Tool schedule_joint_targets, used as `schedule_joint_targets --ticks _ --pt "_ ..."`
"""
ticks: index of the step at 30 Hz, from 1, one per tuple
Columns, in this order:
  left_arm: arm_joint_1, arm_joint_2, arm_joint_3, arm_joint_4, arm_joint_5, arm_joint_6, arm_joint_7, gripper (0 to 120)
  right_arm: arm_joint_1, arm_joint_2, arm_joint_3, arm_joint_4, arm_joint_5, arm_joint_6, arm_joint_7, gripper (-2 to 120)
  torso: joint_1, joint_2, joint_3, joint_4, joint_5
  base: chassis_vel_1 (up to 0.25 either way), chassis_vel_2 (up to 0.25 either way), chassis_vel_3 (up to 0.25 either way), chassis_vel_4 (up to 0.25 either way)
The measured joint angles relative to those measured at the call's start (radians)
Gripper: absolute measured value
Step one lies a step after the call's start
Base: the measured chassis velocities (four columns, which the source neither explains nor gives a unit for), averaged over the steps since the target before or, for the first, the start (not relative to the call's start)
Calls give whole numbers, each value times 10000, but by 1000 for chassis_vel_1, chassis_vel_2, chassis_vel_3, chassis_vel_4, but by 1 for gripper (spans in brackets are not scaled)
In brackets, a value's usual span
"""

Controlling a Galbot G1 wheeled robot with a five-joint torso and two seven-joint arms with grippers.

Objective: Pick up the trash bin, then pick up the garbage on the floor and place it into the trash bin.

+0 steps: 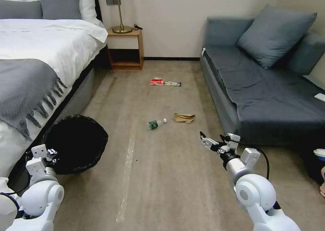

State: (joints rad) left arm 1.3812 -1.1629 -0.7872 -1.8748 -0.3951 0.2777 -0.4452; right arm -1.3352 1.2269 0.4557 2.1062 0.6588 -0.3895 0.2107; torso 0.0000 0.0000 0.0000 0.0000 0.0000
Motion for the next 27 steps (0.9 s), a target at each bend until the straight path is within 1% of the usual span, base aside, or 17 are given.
schedule_joint_targets --ticks 8,14,18,27 --pt "128 -67 45 -62 66 -69 148 0 -50 -29 20 -35 -32 77 -56 100 0 0 0 0 1 0 0 0 0" --pt "218 -167 82 -146 -74 -75 182 0 -146 -26 22 -59 -156 145 -143 100 0 0 0 0 1 0 0 0 0" --pt "252 -203 104 -172 -94 -83 203 0 -164 -42 40 -39 -162 151 -155 100 0 0 0 0 0 -61 77 54 -56" --pt "301 -217 149 -164 -75 -141 286 0 -325 -58 81 21 -246 200 -203 100 0 0 0 0 0 -101 98 107 -90"
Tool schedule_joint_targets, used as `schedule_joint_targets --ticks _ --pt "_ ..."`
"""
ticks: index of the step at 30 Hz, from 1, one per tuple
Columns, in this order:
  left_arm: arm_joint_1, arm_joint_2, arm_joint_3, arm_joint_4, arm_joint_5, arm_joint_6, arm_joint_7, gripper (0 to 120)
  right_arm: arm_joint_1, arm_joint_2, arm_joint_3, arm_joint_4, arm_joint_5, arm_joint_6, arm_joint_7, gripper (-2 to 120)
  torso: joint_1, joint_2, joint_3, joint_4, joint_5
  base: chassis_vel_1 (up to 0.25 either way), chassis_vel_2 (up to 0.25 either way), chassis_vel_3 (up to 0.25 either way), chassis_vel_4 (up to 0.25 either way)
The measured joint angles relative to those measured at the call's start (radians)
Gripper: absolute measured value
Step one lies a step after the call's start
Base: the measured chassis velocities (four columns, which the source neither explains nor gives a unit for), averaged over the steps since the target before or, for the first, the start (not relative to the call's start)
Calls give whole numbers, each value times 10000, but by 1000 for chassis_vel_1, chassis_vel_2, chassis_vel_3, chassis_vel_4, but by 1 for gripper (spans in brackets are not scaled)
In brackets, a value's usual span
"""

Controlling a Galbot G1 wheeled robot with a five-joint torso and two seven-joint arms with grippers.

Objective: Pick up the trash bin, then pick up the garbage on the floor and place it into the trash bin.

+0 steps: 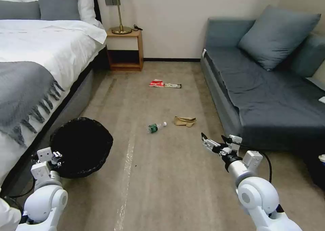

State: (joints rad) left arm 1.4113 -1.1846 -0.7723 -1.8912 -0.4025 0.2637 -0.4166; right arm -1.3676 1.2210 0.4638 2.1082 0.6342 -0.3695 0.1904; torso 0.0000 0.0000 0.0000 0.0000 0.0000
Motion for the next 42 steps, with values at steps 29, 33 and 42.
schedule_joint_targets --ticks 29,33,42 --pt "-246 34 98 538 141 -174 253 0 -47 224 -110 -307 -242 117 -194 100 0 0 1 -2 -1 -115 110 111 -115" --pt "-267 40 94 603 221 -262 358 0 -24 273 -164 -358 -248 117 -206 100 0 0 0 1 0 -124 131 132 -126" --pt "-238 35 84 716 242 -374 462 0 -88 321 -184 -420 -404 117 -279 100 0 0 0 -1 0 -132 123 128 -125"
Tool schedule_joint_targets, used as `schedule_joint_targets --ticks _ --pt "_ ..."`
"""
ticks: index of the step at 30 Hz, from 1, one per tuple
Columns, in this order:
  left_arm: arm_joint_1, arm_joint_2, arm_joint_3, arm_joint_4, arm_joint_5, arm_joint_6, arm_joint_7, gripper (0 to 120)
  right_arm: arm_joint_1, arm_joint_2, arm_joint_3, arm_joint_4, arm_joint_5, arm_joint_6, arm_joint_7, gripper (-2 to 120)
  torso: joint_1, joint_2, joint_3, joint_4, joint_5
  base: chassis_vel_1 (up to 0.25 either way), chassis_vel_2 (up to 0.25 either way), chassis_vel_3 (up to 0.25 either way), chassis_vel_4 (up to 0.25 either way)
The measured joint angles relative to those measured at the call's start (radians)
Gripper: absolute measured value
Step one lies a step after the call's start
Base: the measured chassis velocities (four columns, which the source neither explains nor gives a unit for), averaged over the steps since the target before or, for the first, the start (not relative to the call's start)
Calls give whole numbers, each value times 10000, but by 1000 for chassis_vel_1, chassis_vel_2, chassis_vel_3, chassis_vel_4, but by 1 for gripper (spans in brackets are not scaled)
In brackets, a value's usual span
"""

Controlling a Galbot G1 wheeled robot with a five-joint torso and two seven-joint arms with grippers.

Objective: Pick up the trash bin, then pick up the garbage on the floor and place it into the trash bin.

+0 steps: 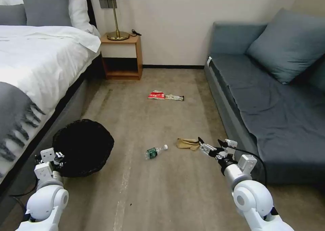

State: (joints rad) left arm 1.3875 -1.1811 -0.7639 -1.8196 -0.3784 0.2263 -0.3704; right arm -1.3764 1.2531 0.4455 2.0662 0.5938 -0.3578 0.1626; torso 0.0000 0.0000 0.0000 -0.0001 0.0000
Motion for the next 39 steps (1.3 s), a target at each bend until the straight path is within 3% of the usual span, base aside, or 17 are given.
schedule_joint_targets --ticks 33,39 --pt "81 -34 -47 300 28 -215 258 0 42 77 -403 -668 -307 54 -149 100 0 0 0 0 0 -128 128 125 -134" --pt "90 -51 -37 336 312 -384 413 0 466 -525 -885 -1228 -336 71 -277 100 0 0 0 2 2 -109 129 131 -122"
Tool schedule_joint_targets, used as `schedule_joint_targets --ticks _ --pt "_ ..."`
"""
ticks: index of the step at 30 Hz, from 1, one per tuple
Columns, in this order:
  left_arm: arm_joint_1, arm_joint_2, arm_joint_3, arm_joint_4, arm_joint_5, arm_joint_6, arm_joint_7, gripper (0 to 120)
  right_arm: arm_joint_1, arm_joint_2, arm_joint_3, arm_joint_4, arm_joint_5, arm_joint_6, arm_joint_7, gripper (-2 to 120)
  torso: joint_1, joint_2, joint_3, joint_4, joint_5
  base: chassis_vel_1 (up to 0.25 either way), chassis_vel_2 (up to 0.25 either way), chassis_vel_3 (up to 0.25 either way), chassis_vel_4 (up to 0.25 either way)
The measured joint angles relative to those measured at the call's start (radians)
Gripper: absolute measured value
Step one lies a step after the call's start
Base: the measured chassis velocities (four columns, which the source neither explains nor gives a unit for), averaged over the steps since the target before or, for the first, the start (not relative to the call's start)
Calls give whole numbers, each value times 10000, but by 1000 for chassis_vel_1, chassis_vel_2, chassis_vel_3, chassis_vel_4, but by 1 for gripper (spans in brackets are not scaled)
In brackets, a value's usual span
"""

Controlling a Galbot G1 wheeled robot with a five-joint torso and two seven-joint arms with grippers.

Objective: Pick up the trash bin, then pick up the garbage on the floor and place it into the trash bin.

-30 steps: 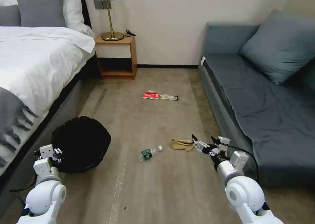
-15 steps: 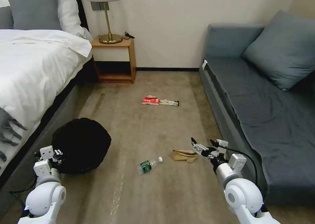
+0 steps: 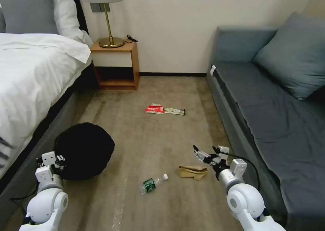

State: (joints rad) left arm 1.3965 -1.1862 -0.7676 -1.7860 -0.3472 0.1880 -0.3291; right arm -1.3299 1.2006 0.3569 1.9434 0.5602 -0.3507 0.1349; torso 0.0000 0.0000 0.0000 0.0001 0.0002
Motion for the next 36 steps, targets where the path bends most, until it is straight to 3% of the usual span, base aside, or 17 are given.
schedule_joint_targets --ticks 7,11,14,16,18,29,36 --pt "-202 154 229 70 81 -156 472 0 726 -1205 -584 -522 66 5 -464 100 0 0 1 0 0 -103 116 112 -96" --pt "-322 324 370 261 275 -360 946 0 1799 -2295 -1528 -1207 -45 288 -1782 100 1 0 1 -7 -2 -53 33 46 -47" --pt "-281 355 290 342 403 -521 1151 0 2526 -2658 -2282 -1607 -266 445 -2504 100 0 0 1 -2 -4 0 0 0 0" --pt "-264 350 236 383 522 -636 1249 0 2733 -2714 -2499 -1715 -302 466 -2620 100 0 0 1 0 -4 0 0 0 0" --pt "-120 268 39 462 976 -973 1487 0 3697 -2767 -3596 -2222 -340 457 -3056 100 0 0 1 4 3 0 0 0 0" --pt "328 -90 -65 53 1505 -1190 1570 0 6616 -2658 -7339 -3538 -969 699 -4703 100 0 -1 0 2 -4 0 0 0 0" --pt "482 -432 -99 -18 1929 -1374 1611 0 7288 -2473 -9387 -4196 -2221 870 -5230 100 0 0 0 0 -4 0 0 0 0"
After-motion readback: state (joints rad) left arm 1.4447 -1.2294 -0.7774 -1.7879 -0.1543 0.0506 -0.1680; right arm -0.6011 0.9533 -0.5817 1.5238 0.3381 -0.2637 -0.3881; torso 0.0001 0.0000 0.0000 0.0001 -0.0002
